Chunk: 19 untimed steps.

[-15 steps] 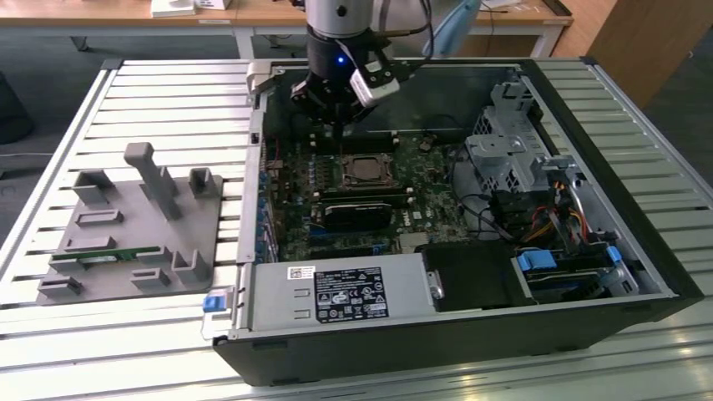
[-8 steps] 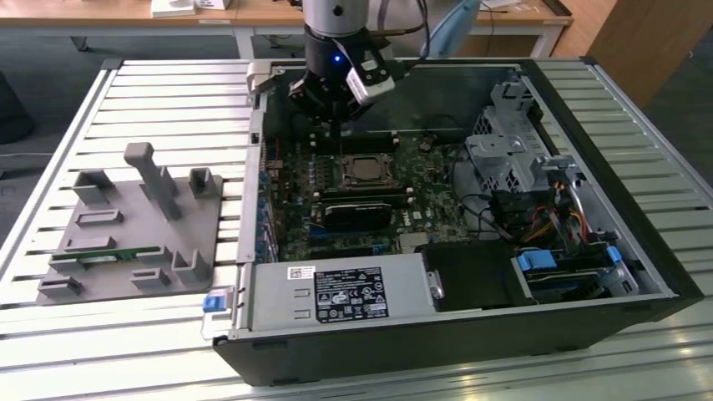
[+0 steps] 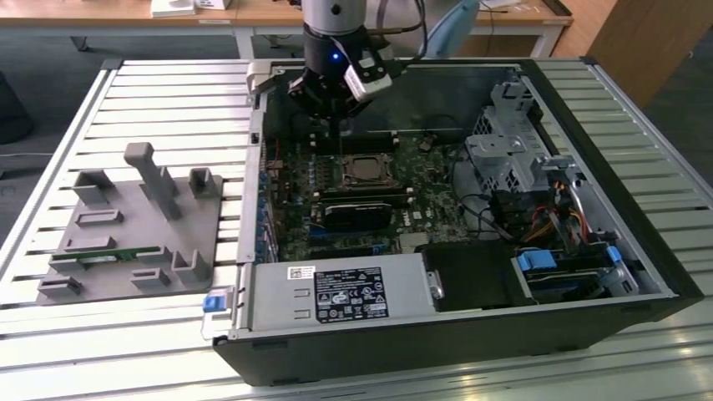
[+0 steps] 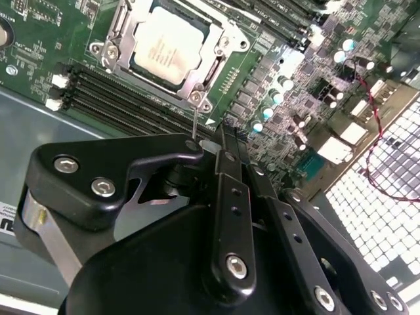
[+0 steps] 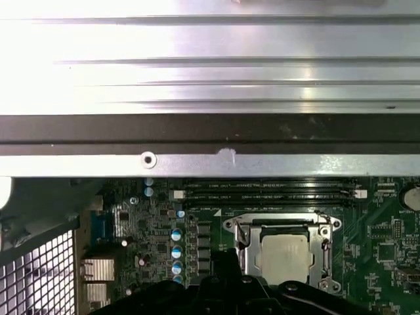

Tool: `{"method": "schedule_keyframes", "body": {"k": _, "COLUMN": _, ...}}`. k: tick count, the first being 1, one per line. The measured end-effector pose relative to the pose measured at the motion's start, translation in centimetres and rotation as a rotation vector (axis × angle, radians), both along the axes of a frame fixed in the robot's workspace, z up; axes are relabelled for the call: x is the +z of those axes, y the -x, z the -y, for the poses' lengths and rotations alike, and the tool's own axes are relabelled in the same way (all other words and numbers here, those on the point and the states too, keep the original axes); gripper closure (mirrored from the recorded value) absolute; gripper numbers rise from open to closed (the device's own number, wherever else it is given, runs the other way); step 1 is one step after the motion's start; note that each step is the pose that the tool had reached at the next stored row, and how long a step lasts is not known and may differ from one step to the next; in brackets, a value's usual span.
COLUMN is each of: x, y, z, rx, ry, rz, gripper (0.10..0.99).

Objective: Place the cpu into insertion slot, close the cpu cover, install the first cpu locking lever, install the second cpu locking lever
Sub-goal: 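Install the first cpu locking lever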

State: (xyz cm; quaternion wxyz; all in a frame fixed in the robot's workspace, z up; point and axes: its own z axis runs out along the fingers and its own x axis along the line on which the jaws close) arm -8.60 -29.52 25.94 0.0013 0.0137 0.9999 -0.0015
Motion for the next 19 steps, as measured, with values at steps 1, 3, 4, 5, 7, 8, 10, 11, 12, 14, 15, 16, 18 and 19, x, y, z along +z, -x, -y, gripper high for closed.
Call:
{"method": "schedule_keyframes", "body": {"k": 1, "x": -0.02, "y": 0.0, "z": -0.14, "rx": 0.0, "ry": 0.0, "rz": 0.0, "gripper": 0.98}}
{"method": "schedule_keyframes", "body": {"k": 3, "x": -0.05, "y": 0.0, "z": -0.44, "rx": 0.001, "ry": 0.0, "rz": -0.0001, "gripper": 0.98}}
{"method": "schedule_keyframes", "body": {"k": 4, "x": -0.07, "y": 0.0, "z": -0.53, "rx": 0.002, "ry": 0.0, "rz": 0.0, "gripper": 0.98}}
{"method": "schedule_keyframes", "body": {"k": 5, "x": -0.07, "y": 0.0, "z": -0.59, "rx": 0.002, "ry": 0.0, "rz": 0.0, "gripper": 0.98}}
{"method": "schedule_keyframes", "body": {"k": 7, "x": -0.08, "y": -0.06, "z": -0.63, "rx": 0.003, "ry": 0.0, "rz": 0.0, "gripper": 0.98}}
{"method": "schedule_keyframes", "body": {"k": 8, "x": -0.09, "y": -0.16, "z": -0.64, "rx": 0.003, "ry": 0.0, "rz": 0.0, "gripper": 0.98}}
{"method": "schedule_keyframes", "body": {"k": 10, "x": -0.11, "y": -0.53, "z": -0.66, "rx": 0.003, "ry": 0.0, "rz": 0.0, "gripper": 0.98}}
{"method": "schedule_keyframes", "body": {"k": 11, "x": -0.12, "y": -0.76, "z": -0.68, "rx": 0.003, "ry": 0.0, "rz": 0.0, "gripper": 0.98}}
{"method": "schedule_keyframes", "body": {"k": 12, "x": -0.13, "y": -1.02, "z": -0.69, "rx": 0.003, "ry": 0.0, "rz": -0.0001, "gripper": 0.98}}
{"method": "schedule_keyframes", "body": {"k": 14, "x": -0.16, "y": -1.56, "z": -0.7, "rx": 0.003, "ry": 0.0, "rz": -0.0001, "gripper": 0.98}}
{"method": "schedule_keyframes", "body": {"k": 15, "x": -0.17, "y": -1.85, "z": -0.7, "rx": 0.003, "ry": 0.0, "rz": -0.0002, "gripper": 0.98}}
{"method": "schedule_keyframes", "body": {"k": 16, "x": -0.19, "y": -2.14, "z": -0.7, "rx": 0.003, "ry": 0.0, "rz": -0.0003, "gripper": 0.98}}
{"method": "schedule_keyframes", "body": {"k": 18, "x": -0.22, "y": -2.73, "z": -0.7, "rx": 0.003, "ry": 0.0, "rz": -0.0004, "gripper": 0.98}}
{"method": "schedule_keyframes", "body": {"k": 19, "x": -0.26, "y": -3.21, "z": -0.69, "rx": 0.003, "ry": -0.035, "rz": -0.0004, "gripper": 0.98}}
